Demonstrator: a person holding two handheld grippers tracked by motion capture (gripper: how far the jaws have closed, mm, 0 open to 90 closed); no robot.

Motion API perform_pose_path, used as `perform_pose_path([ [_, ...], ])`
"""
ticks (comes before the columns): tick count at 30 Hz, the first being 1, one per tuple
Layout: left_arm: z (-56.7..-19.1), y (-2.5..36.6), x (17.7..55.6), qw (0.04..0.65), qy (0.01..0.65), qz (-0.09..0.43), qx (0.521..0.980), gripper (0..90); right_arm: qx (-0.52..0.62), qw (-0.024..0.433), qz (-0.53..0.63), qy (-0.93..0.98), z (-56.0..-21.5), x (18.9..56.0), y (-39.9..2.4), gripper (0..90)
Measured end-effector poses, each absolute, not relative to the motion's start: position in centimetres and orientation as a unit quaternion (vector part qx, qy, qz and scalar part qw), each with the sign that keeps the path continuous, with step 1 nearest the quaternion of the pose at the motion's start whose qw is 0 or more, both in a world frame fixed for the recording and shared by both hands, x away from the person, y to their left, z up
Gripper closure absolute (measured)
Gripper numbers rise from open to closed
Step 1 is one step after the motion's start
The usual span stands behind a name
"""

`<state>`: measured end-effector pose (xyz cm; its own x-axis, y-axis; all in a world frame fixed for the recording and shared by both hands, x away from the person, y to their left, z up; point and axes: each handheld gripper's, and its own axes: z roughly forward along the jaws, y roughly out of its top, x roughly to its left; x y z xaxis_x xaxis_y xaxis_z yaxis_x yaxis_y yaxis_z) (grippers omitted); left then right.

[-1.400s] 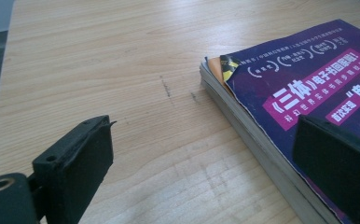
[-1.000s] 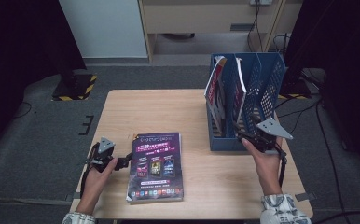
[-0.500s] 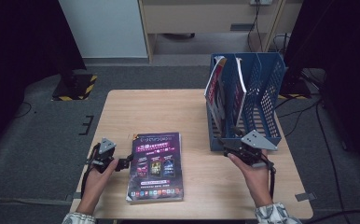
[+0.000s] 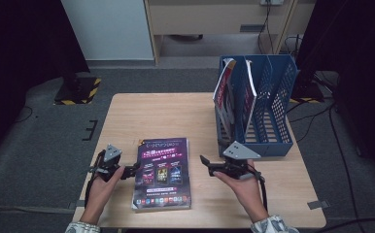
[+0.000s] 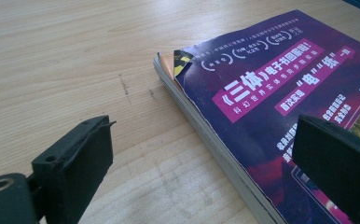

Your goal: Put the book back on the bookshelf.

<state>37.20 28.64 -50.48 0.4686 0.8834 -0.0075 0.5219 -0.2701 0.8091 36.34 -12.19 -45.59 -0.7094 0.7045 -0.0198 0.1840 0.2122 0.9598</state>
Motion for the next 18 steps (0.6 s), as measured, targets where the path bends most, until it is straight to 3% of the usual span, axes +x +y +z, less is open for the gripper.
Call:
perform_pose_path([
  [14,-50.7,28.3,36.9,0.377,0.455,0.233,0.772,5.0,0.265,0.203,0.52,0.786,-47.6,36.7,-7.7,11.6],
  [18,-50.6,28.2,37.1,0.377,0.45,0.237,0.774,5.1,0.245,0.201,0.513,0.798,-48.1,37.0,-6.8,14.9],
])
